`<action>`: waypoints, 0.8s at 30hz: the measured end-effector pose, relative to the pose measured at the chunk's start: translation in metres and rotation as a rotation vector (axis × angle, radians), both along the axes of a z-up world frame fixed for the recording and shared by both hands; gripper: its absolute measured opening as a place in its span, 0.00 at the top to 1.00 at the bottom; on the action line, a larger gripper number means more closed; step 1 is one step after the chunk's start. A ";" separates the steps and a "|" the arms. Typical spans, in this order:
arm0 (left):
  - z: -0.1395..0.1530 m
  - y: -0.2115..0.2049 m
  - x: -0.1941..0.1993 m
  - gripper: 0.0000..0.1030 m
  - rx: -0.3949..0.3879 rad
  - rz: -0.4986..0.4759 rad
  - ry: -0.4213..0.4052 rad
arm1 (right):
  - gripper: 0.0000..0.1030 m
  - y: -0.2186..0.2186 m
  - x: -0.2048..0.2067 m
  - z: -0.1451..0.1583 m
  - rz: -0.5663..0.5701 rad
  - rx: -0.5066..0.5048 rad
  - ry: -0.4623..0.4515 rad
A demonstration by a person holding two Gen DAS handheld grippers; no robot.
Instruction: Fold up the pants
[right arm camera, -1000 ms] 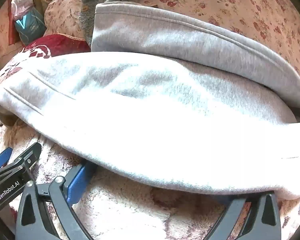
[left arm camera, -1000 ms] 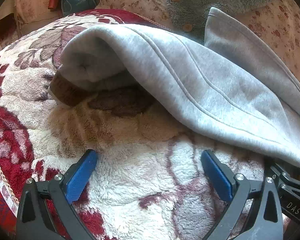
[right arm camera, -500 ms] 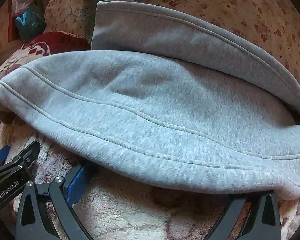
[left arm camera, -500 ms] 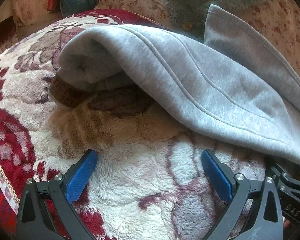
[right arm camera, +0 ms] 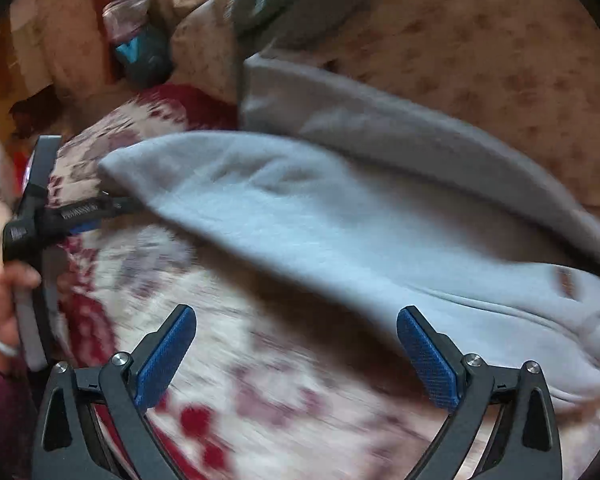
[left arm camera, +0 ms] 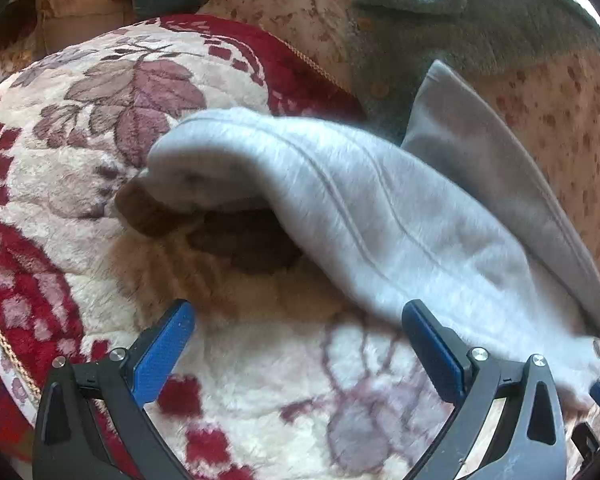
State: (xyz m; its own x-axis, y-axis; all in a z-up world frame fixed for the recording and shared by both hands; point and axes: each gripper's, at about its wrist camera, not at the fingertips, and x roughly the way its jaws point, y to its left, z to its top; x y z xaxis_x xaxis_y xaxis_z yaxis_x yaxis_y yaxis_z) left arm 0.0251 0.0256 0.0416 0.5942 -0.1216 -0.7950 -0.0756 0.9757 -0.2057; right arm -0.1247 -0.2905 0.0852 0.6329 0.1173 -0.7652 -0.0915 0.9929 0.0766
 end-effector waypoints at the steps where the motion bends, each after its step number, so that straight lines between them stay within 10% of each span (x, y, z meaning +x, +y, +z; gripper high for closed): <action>1: -0.001 -0.006 0.001 0.00 0.038 0.003 -0.009 | 0.01 -0.007 -0.004 0.002 -0.024 -0.041 -0.014; 9: -0.012 -0.028 0.017 0.00 0.020 0.006 -0.012 | 0.01 -0.097 -0.051 -0.011 -0.168 -0.175 0.018; 13: -0.016 -0.040 0.023 0.00 0.032 -0.015 0.005 | 0.01 -0.154 -0.068 -0.019 -0.328 0.070 0.056; 24: -0.024 -0.058 0.038 0.00 -0.003 -0.018 0.043 | 0.00 -0.231 -0.063 -0.026 -0.499 0.362 -0.023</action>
State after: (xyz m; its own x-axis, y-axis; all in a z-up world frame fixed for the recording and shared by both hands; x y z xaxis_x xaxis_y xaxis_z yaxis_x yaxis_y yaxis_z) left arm 0.0632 -0.0329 0.0176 0.5568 -0.1343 -0.8197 -0.0669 0.9764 -0.2054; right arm -0.1880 -0.5212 0.0587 0.6943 0.0522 -0.7178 0.3720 0.8278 0.4200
